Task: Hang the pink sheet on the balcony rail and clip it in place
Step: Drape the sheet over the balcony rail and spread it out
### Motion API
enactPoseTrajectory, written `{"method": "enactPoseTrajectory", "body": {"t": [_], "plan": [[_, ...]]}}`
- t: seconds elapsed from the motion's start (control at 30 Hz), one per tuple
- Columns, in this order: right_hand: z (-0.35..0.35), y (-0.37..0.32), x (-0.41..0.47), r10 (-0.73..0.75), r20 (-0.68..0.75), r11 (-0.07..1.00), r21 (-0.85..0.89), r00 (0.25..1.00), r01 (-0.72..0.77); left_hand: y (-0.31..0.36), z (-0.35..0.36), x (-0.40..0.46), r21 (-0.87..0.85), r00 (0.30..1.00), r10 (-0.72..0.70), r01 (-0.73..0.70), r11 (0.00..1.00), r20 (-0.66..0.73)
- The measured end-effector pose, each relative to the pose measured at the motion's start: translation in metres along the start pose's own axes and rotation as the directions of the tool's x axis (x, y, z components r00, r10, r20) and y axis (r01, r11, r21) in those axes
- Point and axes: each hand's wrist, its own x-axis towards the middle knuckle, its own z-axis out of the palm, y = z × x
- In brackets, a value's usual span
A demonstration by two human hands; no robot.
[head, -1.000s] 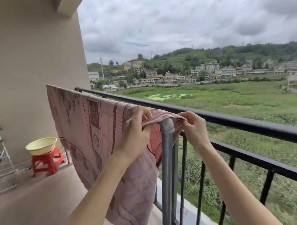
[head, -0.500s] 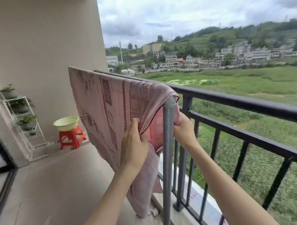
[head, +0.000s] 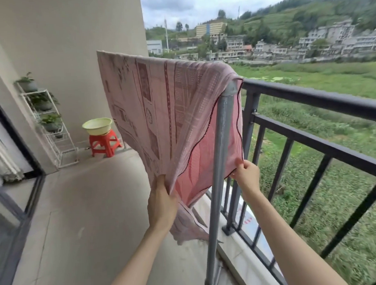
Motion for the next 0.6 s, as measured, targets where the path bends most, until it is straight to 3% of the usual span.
{"method": "enactPoseTrajectory", "body": {"t": [0.07, 0.13, 0.27, 0.37, 0.5, 0.6], "plan": [[0.001, 0.012, -0.005, 0.131, 0.014, 0.969, 0.212, 0.991, -0.131, -0.015, 0.004, -0.010, 0.026, 0.999, -0.034, 0.034, 0.999, -0.001], [-0.003, 0.020, -0.007, 0.153, -0.051, 0.968, 0.208, 0.987, -0.139, -0.029, 0.006, -0.020, 0.037, 0.997, -0.080, 0.080, 0.996, 0.000], [-0.017, 0.036, -0.017, -0.069, -0.257, 0.996, 0.029, 0.964, 0.079, -0.053, 0.005, -0.034, 0.044, 0.989, -0.150, 0.149, 0.988, 0.009], [-0.022, 0.047, -0.031, -0.282, -0.163, 0.953, -0.162, 0.945, 0.257, -0.062, 0.009, -0.042, 0.074, 0.986, -0.159, 0.156, 0.985, 0.047], [-0.020, 0.062, -0.036, -0.461, 0.025, 0.820, -0.369, 0.887, 0.437, -0.070, 0.020, -0.053, 0.157, 0.983, -0.142, 0.123, 0.980, 0.115], [-0.018, 0.074, -0.025, -0.383, 0.016, 0.853, -0.377, 0.924, 0.360, -0.082, 0.026, -0.060, 0.221, 0.976, -0.152, 0.115, 0.968, 0.154]]}}
